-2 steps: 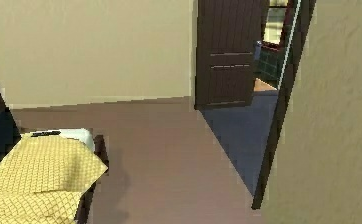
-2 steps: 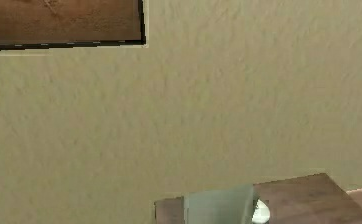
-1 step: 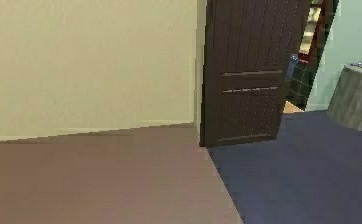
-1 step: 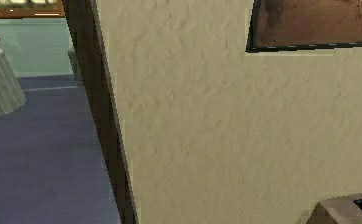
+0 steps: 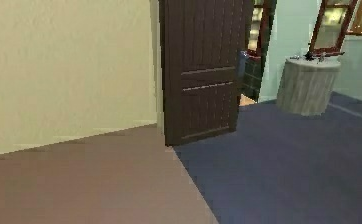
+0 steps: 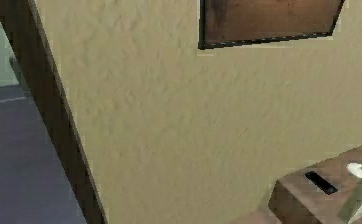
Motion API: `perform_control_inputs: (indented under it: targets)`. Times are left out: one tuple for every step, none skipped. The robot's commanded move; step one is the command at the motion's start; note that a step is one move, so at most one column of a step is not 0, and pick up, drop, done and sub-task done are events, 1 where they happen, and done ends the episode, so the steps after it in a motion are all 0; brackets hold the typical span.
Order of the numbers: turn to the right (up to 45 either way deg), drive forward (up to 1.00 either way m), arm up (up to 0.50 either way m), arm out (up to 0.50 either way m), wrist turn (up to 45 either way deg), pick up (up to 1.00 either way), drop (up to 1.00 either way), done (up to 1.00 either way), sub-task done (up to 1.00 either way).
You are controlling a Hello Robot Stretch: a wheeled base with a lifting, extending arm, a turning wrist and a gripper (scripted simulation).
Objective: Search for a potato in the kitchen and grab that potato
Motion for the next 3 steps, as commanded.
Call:
perform_control_inputs:
  targets:
    - [0.0,0.25,0.00,0.00,0.0,0.00,0.00,0.00,0.00]
    - [36.0,0.00,0.00,0.00,0.0,0.00,0.00,0.00,0.00]
    - [0.0,1.00,0.00,0.00,0.0,0.00,0.00,0.00,0.00]
